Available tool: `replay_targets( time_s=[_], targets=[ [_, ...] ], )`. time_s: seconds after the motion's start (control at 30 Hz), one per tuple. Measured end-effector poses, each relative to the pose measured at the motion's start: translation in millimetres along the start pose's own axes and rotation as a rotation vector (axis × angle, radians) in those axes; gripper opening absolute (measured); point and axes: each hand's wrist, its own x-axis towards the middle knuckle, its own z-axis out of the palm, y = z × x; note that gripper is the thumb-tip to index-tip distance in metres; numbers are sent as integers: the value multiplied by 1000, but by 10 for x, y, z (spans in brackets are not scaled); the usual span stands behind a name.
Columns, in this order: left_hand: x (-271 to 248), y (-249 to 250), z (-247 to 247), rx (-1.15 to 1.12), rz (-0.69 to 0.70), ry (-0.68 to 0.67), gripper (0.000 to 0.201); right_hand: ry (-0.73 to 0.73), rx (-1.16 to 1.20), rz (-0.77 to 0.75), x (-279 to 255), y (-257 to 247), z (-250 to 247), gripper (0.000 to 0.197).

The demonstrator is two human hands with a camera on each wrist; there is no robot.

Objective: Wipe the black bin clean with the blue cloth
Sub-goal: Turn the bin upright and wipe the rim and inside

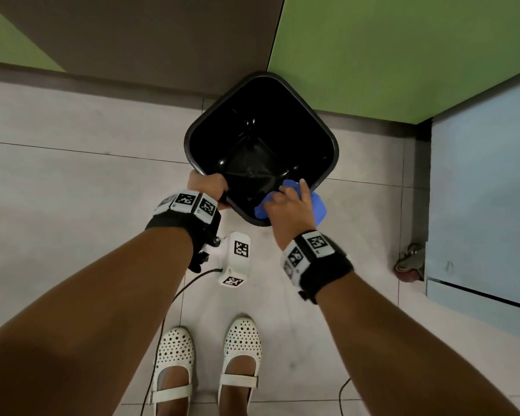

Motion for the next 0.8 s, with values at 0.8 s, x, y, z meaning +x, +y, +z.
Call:
replay_targets(
  time_s=[0.8],
  targets=[
    [115, 477, -203, 501, 168, 25, 57, -11, 5, 73, 168, 473, 5, 43]
  ],
)
